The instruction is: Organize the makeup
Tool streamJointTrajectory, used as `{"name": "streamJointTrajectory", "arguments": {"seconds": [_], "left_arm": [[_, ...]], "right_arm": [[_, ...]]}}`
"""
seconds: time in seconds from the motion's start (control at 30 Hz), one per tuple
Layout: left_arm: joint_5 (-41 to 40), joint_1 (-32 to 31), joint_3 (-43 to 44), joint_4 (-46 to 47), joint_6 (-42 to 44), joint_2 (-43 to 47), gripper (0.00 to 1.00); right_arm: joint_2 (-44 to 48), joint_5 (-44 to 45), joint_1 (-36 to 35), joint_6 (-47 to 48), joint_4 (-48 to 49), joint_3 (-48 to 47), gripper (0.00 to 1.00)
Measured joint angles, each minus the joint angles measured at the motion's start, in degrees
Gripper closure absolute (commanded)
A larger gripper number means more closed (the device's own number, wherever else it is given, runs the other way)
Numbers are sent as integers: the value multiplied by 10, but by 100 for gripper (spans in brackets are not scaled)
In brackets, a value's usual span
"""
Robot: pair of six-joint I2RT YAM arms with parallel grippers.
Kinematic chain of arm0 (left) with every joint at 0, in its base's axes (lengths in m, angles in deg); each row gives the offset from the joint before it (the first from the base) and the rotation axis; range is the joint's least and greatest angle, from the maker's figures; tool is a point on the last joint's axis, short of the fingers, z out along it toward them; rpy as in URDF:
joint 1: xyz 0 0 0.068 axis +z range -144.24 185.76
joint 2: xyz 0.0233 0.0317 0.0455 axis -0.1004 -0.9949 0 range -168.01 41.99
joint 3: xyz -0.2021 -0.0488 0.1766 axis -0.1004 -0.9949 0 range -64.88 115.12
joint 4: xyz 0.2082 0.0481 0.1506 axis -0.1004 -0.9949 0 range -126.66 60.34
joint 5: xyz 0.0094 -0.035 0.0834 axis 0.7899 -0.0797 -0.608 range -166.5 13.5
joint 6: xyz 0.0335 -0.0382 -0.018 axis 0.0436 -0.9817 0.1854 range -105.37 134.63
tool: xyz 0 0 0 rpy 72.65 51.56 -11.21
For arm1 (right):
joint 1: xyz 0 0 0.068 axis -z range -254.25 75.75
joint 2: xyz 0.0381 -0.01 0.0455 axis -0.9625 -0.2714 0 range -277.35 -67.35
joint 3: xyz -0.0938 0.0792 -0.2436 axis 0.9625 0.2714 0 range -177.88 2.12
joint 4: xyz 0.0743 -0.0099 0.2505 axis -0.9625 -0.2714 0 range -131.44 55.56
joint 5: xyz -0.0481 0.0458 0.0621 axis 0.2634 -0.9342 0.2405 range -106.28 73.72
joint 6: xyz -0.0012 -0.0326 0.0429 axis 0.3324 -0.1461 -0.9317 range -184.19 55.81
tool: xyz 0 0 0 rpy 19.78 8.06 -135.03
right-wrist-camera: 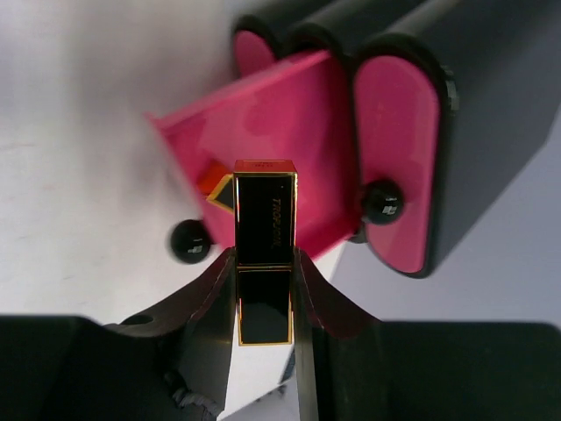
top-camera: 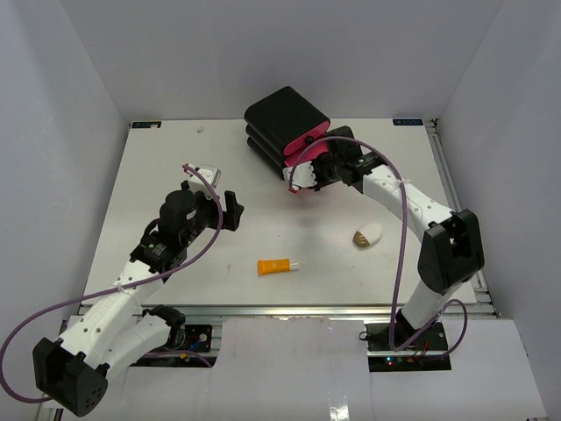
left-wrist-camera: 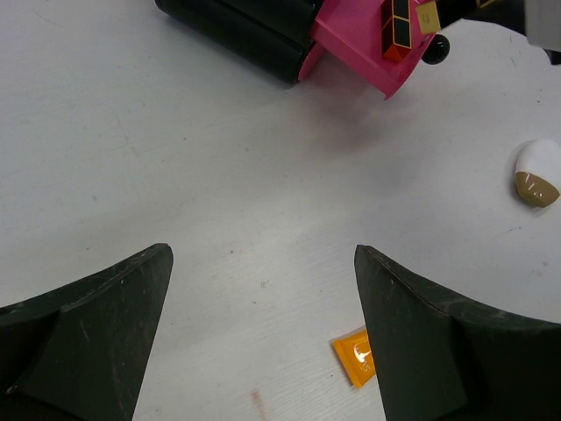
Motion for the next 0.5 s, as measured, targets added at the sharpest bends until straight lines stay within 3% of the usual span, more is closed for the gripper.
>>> {"name": "streamJointTrajectory", "arguments": {"seconds": [0.13,0.33,0.5], "left_arm": [[0,0,0,5,1,0,5],[0,0,0,7,2,-3,4],[0,0,0,7,2,-5,4]], "right_arm": [[-68,35,1,28,28,-58,81],[-135,57,4,55,44,-82,68],[-158,70,4,53,57,-83,41]]}}
